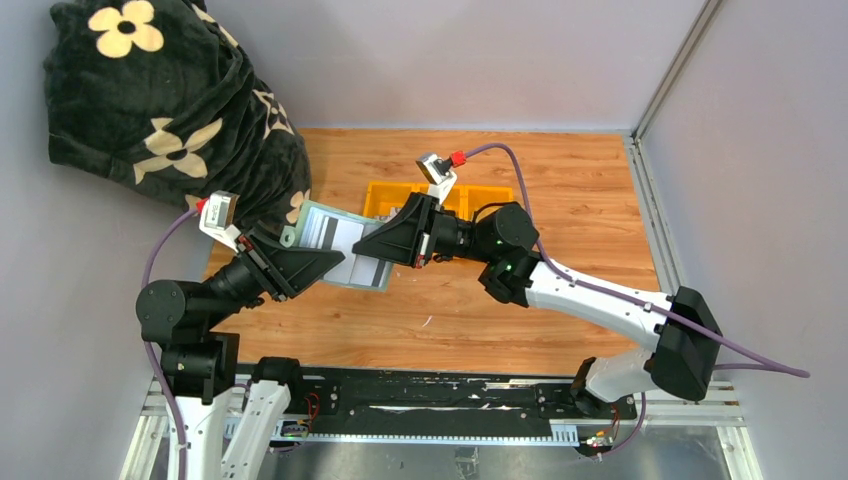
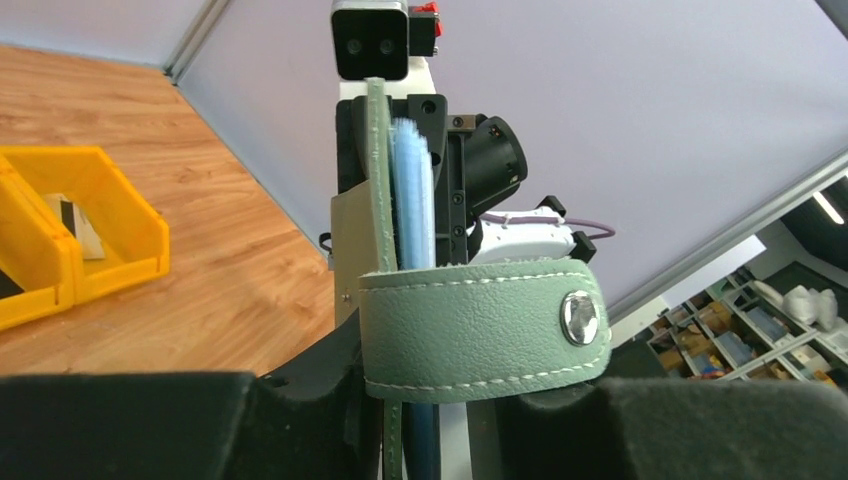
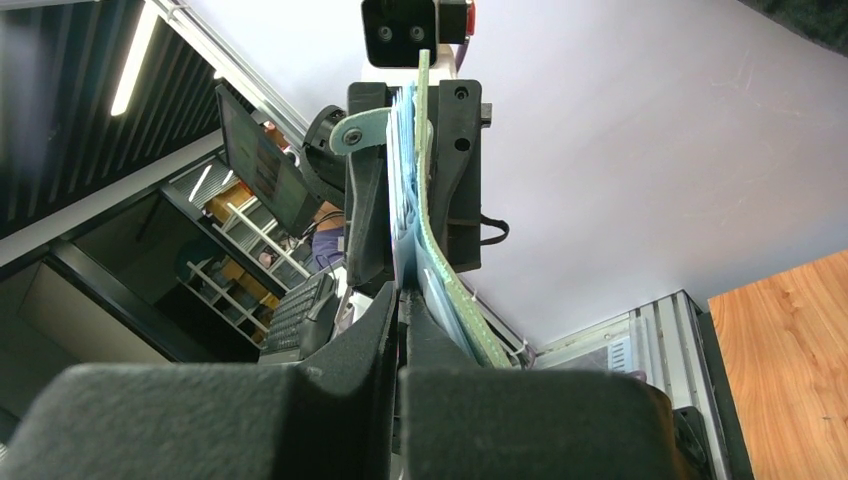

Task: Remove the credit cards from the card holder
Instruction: Remove the credit card from the card holder.

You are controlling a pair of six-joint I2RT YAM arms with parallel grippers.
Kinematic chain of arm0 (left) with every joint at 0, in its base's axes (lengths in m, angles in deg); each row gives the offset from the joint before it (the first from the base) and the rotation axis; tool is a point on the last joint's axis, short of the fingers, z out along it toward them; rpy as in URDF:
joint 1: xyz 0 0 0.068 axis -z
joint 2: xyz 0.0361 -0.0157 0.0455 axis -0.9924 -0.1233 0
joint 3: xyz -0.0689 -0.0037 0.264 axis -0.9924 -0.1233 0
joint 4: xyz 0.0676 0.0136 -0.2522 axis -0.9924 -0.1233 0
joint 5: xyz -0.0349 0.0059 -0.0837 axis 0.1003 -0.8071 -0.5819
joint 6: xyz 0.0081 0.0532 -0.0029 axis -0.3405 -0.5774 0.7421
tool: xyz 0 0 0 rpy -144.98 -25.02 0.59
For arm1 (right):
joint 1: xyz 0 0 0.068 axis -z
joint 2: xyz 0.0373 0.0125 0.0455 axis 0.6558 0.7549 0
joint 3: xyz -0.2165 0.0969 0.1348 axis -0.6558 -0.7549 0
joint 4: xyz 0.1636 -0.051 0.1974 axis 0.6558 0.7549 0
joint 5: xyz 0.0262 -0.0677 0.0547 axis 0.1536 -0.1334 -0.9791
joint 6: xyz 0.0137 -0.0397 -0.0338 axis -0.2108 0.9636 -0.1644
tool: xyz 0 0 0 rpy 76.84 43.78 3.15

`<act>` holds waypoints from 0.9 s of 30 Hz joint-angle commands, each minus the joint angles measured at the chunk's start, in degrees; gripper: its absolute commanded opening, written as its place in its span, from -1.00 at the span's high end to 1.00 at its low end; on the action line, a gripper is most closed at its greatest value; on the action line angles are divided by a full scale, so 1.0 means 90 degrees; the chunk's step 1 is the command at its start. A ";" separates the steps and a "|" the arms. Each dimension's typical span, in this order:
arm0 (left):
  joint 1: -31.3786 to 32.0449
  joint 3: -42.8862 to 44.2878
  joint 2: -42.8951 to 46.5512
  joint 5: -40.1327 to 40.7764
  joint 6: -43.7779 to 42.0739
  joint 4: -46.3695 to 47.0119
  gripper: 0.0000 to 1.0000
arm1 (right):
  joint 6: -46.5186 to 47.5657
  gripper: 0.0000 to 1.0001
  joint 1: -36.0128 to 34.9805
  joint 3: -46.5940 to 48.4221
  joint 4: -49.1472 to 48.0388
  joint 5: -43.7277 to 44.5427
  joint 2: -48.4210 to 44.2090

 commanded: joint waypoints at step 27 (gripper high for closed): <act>0.0005 0.0656 -0.0033 0.0386 -0.0237 -0.0260 0.68 | 0.0412 1.00 -0.0367 -0.0805 -0.0218 0.0212 -0.0380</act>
